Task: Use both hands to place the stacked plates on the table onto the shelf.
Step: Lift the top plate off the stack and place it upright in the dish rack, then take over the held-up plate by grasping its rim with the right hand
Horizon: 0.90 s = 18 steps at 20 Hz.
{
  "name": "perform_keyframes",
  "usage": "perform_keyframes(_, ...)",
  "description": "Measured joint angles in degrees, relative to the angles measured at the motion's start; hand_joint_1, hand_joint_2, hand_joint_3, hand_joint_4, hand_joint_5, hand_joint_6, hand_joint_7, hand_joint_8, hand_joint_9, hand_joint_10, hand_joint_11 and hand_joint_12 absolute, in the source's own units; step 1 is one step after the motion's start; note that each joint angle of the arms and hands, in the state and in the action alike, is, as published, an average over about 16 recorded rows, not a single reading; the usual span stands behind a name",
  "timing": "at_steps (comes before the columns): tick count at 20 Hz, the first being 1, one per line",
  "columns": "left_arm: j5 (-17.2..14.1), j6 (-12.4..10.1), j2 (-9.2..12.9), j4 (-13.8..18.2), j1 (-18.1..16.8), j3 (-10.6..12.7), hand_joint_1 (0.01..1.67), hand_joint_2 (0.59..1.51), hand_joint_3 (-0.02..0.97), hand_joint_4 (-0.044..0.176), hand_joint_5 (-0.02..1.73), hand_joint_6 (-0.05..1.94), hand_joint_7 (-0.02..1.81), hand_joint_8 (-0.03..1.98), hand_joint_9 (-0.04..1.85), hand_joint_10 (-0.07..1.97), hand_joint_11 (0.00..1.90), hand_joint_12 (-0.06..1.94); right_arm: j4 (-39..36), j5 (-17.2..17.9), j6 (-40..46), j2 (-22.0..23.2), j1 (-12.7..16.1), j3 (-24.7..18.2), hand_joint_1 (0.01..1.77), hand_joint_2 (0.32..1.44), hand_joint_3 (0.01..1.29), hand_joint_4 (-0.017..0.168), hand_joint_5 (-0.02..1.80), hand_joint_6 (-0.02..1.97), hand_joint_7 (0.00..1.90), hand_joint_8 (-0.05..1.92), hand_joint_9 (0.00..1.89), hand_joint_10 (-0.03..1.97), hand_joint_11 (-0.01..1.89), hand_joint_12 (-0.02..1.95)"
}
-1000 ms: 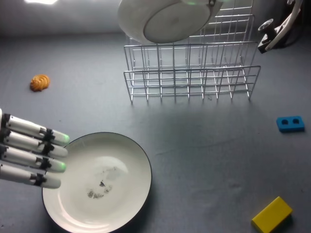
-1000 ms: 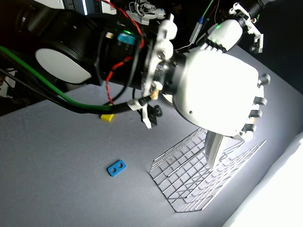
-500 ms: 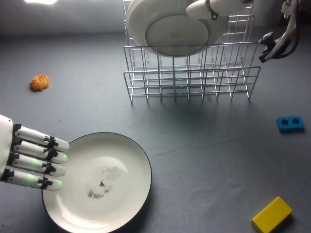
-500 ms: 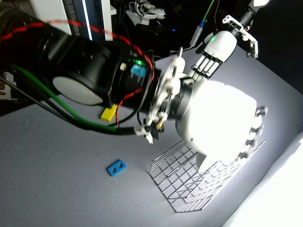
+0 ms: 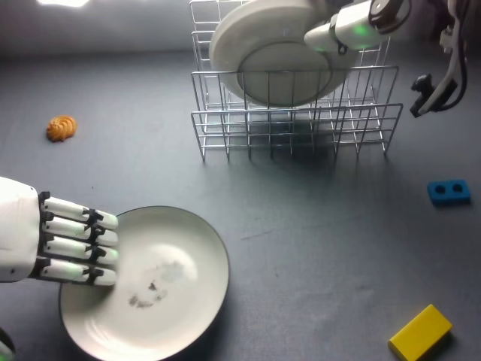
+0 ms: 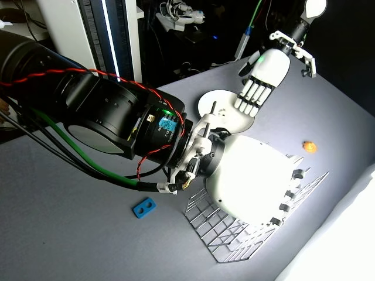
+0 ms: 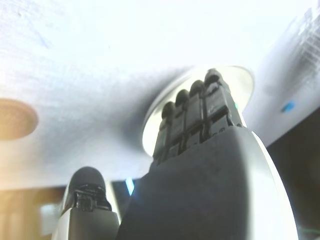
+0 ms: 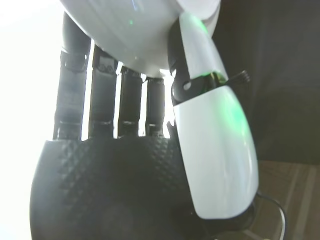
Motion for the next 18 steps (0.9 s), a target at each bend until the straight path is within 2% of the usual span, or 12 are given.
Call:
perform_keyframes(6, 4.7, -0.9, -0.5, -11.0, 4.9, -0.9, 0.01, 1.124, 0.021, -0.003, 0.01, -0.02, 0.04, 0.01, 0.02, 0.01, 0.02, -0.03, 0.0, 0.1, 0.0, 0.2, -0.9, 0.0, 0.96, 1.23, 0.01, -0.005, 0.55, 0.91, 0.7, 0.78, 0.65, 0.68, 0.41, 1.37)
perform_keyframes(10, 6.2, -1.6, -0.4, -17.2, 7.5, -1.6, 0.01, 1.127, 0.021, -0.003, 0.0, -0.03, 0.03, 0.01, 0.02, 0.01, 0.01, -0.03, -0.9, 0.5, -0.2, 1.2, -0.2, -1.1, 0.82, 1.23, 0.01, -0.004, 0.4, 0.64, 0.56, 0.47, 0.49, 0.51, 0.23, 1.3)
perform_keyframes(14, 6.6, -2.0, -0.3, -21.1, 9.3, -2.2, 0.01, 1.129, 0.021, -0.003, 0.0, -0.03, 0.03, 0.01, 0.02, 0.01, 0.01, -0.03, -3.9, 1.9, -2.2, 2.6, 1.4, -4.0, 0.7, 1.2, 0.01, -0.003, 0.28, 0.3, 0.43, 0.13, 0.36, 0.32, 0.09, 1.12)
perform_keyframes(18, 6.5, -2.0, -0.1, -22.7, 10.1, -2.5, 0.01, 1.127, 0.021, -0.004, 0.0, -0.03, 0.03, 0.01, 0.02, 0.01, 0.01, -0.03, -7.6, 3.7, -7.8, 3.8, 2.5, -8.7, 0.7, 1.11, 0.01, -0.001, 0.16, 0.12, 0.27, 0.02, 0.22, 0.14, 0.02, 0.78)
